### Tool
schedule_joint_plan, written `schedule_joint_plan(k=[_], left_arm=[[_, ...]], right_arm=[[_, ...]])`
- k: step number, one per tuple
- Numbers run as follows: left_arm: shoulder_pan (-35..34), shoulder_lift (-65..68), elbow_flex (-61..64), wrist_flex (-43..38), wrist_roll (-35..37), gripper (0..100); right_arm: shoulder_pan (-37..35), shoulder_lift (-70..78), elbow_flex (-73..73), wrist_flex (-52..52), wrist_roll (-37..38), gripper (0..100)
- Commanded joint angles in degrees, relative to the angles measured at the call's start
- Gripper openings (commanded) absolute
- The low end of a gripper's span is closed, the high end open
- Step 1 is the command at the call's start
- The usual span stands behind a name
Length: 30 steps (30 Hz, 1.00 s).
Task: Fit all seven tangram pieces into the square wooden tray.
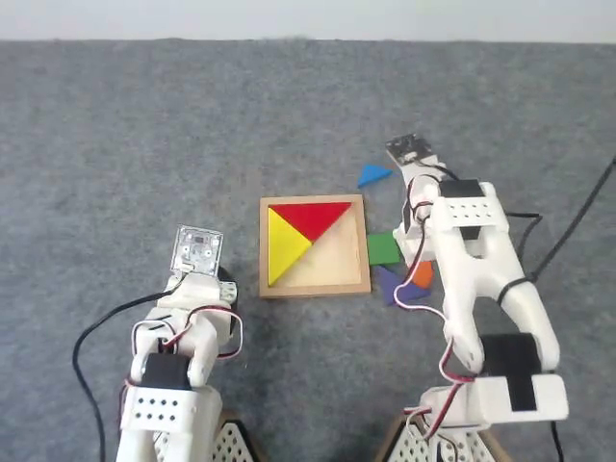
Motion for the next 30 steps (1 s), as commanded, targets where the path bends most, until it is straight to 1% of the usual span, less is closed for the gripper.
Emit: schedule_joint_plan(k=[1, 4, 7, 9, 12, 16, 21, 25, 30], left_arm=[[-0.2, -0.7, -0.5, 0.3, 0.4, 2], [-0.2, -0.7, -0.5, 0.3, 0.4, 2], [-0.2, -0.7, -0.5, 0.3, 0.4, 2], [-0.2, -0.7, -0.5, 0.3, 0.4, 2], [-0.2, -0.7, -0.5, 0.3, 0.4, 2], [-0.2, -0.7, -0.5, 0.3, 0.4, 2], [-0.2, -0.7, -0.5, 0.3, 0.4, 2], [-0.2, -0.7, -0.5, 0.3, 0.4, 2], [-0.2, -0.7, -0.5, 0.3, 0.4, 2]], right_arm=[[0.5, -3.3, -1.1, -0.9, -12.0, 24.2], [0.8, -0.5, -1.3, -2.0, -23.4, 24.2], [1.5, 3.3, -2.4, -1.7, -33.1, 24.2], [1.6, 5.9, -3.4, -1.8, -38.6, 24.2], [2.5, 9.5, -6.3, -1.4, -43.9, 24.2], [5.8, 12.4, -9.4, -1.4, -46.9, 24.1], [9.1, 12.1, -11.0, -1.3, -47.0, 24.1], [9.6, 9.9, -10.7, -1.3, -50.3, 24.2], [9.0, 8.1, -10.9, 0.4, -50.5, 24.2]])
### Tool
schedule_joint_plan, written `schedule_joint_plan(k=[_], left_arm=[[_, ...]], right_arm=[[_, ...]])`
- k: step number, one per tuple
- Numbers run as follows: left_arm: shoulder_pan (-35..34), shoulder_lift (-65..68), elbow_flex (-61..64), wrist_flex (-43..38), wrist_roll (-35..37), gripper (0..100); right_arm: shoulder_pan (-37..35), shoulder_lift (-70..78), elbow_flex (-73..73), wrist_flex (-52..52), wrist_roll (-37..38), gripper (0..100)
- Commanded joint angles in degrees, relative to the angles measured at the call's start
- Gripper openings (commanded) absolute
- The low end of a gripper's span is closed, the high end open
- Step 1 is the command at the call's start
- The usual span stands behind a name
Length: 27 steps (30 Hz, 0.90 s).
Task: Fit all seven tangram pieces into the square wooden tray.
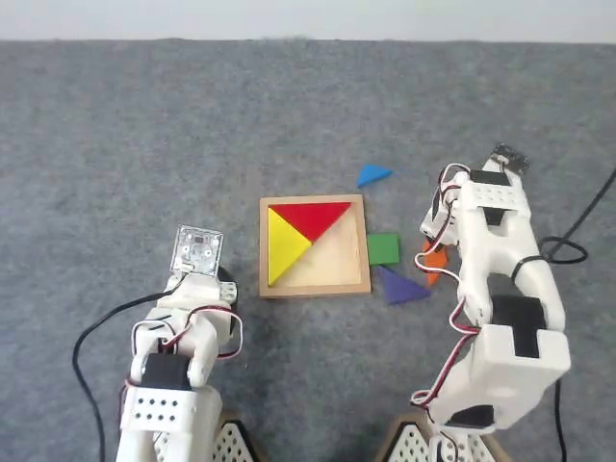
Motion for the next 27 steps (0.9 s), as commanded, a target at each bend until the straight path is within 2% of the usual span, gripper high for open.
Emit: schedule_joint_plan(k=[1, 6, 13, 20, 27], left_arm=[[-0.2, -0.7, -0.5, 0.3, 0.4, 2], [-0.2, -0.7, -0.5, 0.3, 0.4, 2], [-0.2, -0.7, -0.5, 0.3, 0.4, 2], [-0.2, -0.7, -0.5, 0.3, 0.4, 2], [-0.2, -0.7, -0.5, 0.3, 0.4, 2]], right_arm=[[0.2, -5.1, -2.8, 1.5, -1.0, 24.2], [-0.5, -7.1, -2.6, 1.9, -0.4, 24.1], [-10.5, -7.4, -2.1, 6.6, 16.3, 24.3], [-9.7, -7.3, -0.1, 6.1, 18.1, 24.5], [-13.0, -7.7, 2.9, 6.0, 28.1, 24.3]])
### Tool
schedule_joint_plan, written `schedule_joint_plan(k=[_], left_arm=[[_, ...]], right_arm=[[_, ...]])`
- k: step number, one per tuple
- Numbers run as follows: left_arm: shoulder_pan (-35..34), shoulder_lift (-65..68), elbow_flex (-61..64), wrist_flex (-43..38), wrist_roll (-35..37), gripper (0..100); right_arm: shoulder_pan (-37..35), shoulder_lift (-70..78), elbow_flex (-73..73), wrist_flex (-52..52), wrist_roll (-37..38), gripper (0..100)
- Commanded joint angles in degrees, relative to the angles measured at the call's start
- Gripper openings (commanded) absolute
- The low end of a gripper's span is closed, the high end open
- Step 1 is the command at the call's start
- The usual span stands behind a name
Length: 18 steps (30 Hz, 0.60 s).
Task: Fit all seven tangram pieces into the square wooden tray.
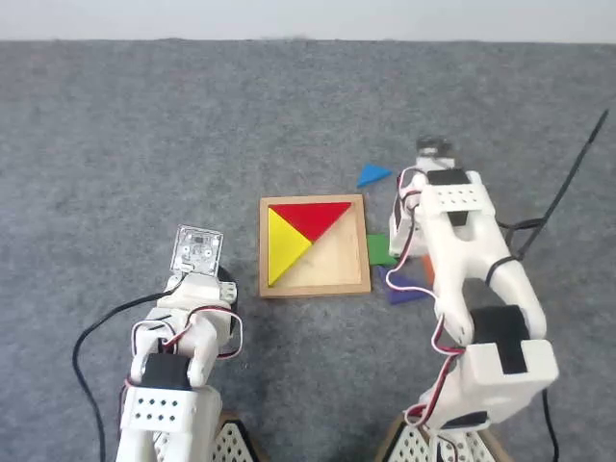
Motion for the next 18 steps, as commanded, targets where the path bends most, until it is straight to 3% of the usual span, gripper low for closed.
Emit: schedule_joint_plan(k=[1, 15, 18], left_arm=[[-0.2, -0.7, -0.5, 0.3, 0.4, 2], [-0.3, -0.7, -0.5, 0.3, 0.4, 2], [-0.3, -0.7, -0.5, 0.3, 0.4, 2]], right_arm=[[-2.8, -3.6, 1.4, 0.2, 5.6, 24.3], [4.0, -3.6, 1.1, -3.5, 9.4, 24.4], [3.5, -2.9, 1.4, -4.8, 14.1, 24.5]])
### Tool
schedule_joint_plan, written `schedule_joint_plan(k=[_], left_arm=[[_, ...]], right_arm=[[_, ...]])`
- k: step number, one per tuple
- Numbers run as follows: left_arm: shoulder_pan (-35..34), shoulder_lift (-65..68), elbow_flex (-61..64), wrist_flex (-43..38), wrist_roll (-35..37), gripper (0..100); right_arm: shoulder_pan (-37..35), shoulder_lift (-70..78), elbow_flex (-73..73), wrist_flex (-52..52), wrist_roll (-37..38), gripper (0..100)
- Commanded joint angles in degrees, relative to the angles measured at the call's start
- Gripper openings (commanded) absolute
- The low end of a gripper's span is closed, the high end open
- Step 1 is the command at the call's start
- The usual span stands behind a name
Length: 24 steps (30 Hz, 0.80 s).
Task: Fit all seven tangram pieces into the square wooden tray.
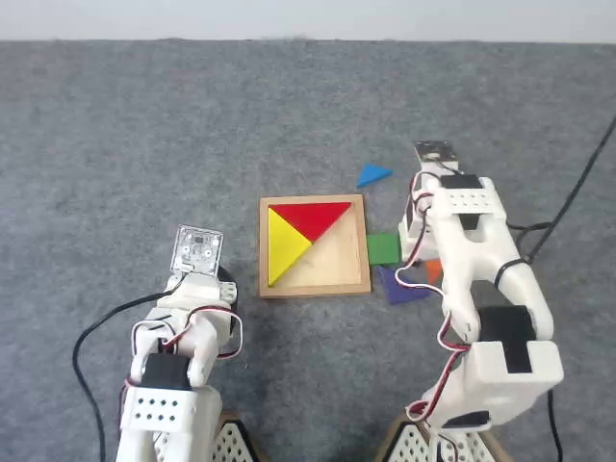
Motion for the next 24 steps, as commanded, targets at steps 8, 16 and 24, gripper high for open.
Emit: schedule_joint_plan(k=[8, 16, 24], left_arm=[[-0.3, -0.7, -0.5, 0.3, 0.4, 2], [-0.3, -0.7, -0.5, 0.3, 0.4, 2], [-0.3, -0.7, -0.5, 0.3, 0.4, 2]], right_arm=[[-0.4, 3.1, -0.9, -2.8, 8.3, 24.2], [-0.5, 6.2, -1.0, -3.7, 8.4, 19.0], [-0.2, 6.2, -0.9, -6.2, 8.4, 10.8]])
